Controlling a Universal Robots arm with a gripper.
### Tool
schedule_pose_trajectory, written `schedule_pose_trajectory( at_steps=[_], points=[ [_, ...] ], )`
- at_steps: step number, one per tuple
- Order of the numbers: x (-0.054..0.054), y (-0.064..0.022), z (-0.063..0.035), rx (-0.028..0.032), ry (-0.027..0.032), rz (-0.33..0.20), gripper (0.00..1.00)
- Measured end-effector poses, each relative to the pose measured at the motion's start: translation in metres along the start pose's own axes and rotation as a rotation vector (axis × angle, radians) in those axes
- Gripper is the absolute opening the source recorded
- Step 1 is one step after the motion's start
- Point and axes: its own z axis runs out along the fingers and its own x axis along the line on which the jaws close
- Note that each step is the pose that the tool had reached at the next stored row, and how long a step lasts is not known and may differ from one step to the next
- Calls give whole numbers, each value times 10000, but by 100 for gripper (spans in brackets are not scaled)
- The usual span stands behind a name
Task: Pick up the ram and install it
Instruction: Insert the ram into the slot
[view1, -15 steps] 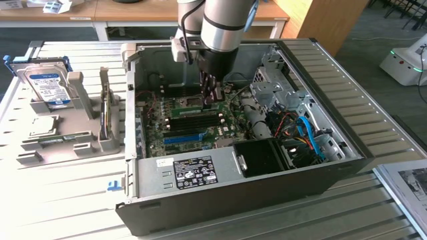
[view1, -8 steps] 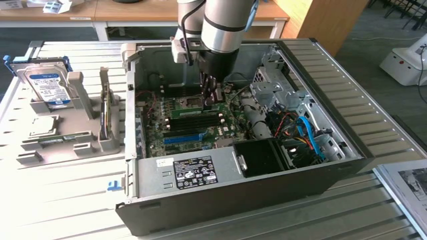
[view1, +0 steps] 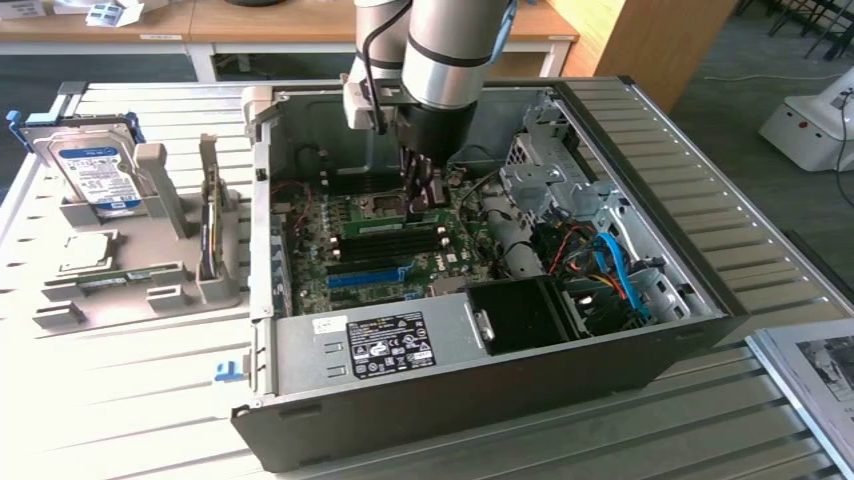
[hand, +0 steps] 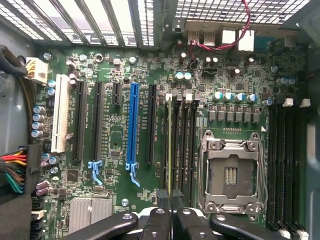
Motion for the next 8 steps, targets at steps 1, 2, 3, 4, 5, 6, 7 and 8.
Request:
schedule_pose_trajectory(
  at_steps=[1,2,3,4,5,6,7,8],
  points=[
    [0,-1,13,0,0,0,12],
    [1,-1,26,0,1,0,12],
    [1,-2,40,0,0,0,12],
    [1,-3,52,-1,1,0,12],
    [1,-4,65,0,0,0,12],
    [2,-5,78,0,0,0,12],
    [2,-5,90,-1,1,0,12],
    [2,-6,103,-1,1,0,12]
  ],
)
